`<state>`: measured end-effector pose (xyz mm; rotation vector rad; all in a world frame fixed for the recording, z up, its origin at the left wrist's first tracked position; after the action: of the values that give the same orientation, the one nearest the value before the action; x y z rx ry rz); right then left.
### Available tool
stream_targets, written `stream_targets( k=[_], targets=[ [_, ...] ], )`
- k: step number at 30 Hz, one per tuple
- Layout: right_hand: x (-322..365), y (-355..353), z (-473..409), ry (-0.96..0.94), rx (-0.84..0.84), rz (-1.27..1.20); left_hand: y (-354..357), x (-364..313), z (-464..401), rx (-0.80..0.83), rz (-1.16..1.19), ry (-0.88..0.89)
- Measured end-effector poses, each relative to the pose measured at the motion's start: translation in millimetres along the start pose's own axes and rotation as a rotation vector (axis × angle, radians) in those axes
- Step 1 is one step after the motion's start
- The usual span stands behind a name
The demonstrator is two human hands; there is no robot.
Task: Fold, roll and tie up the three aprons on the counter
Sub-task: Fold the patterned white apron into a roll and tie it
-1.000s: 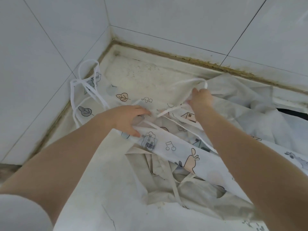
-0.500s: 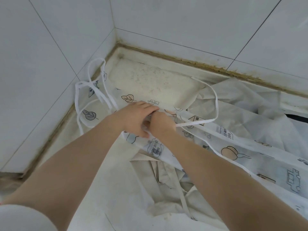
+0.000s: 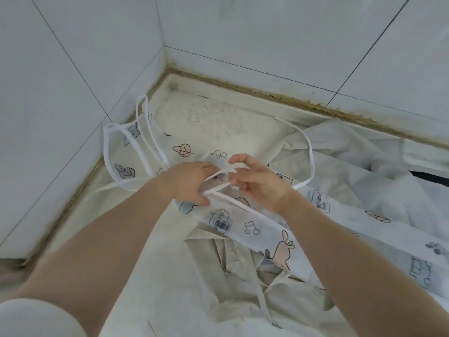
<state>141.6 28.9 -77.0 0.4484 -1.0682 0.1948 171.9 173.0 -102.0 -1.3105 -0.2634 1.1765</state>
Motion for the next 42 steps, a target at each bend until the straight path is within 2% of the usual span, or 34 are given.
stream_targets(
  k=[2, 3, 5, 7, 8, 10, 12, 15, 17, 19, 22, 26, 28, 32, 34, 36, 40, 42],
  targets=[
    [32, -16, 15, -0.128, 0.108, -0.158, 1, -1, 1, 0.01, -0.016, -0.001],
    [49, -26, 20, -0.204, 0.087, -0.243, 0, 0, 1, 0.018, -0.018, -0.006],
    [77, -58, 26, -0.298, -0.141, -0.35, -1, -3, 0, 0.037, -0.022, -0.014],
    [86, -82, 24, -0.23, -0.416, -0.245, -3, -6, -5, 0.054, -0.047, -0.027],
    [83, -89, 22, -0.117, -0.503, -0.019, -3, -8, -8, 0.065, -0.078, -0.031],
    [66, -91, 22, 0.147, -0.529, 0.699, -4, -15, -15, 0.082, -0.138, -0.028],
    [50, -86, 24, 0.167, -0.37, 1.256, -3, -25, -20, 0.051, -0.145, -0.002],
    [24, -70, 33, 0.205, -0.027, 1.58, -1, -38, -21, -0.052, -0.021, 0.063],
    [15, -66, 33, 0.238, 0.052, 1.867, 3, -42, -22, -0.049, 0.058, 0.076],
    [11, -64, 31, 0.256, 0.073, 2.024, 8, -42, -25, -0.014, 0.032, 0.07],
    [14, -63, 26, 0.26, 0.085, 2.024, 15, -40, -28, 0.012, -0.061, 0.084],
    [43, -67, 15, 0.009, -0.314, 1.754, 17, -39, -28, 0.012, -0.067, 0.085],
    [42, -62, 15, -0.07, -0.313, 1.683, 18, -39, -28, 0.01, -0.101, 0.071],
    [27, -57, 42, -0.23, -0.278, 1.767, 22, -40, -27, -0.02, -0.127, 0.002],
    [10, -63, 59, -0.2, -0.157, 1.797, 22, -41, -27, -0.025, -0.148, -0.047],
    [-7, -77, 75, -0.076, -0.087, 1.772, 22, -44, -27, -0.023, -0.183, -0.093],
    [-9, -105, 101, 0.029, -0.215, 1.507, 22, -57, -29, -0.023, -0.203, -0.199],
    [-12, -112, 107, 0.092, -0.213, 1.531, 21, -66, -30, -0.03, -0.209, -0.245]
  ],
)
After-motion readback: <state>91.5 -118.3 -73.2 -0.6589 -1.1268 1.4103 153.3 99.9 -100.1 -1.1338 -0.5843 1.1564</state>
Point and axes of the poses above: each hand's wrist, its own z-axis away from the middle knuckle, its own y-axis out of the palm, x = y × z, the point moved 5 cm from there along -z, towards the middle knuckle, and after that the axes turned 11 degrees about z, right-handed, at the moved point
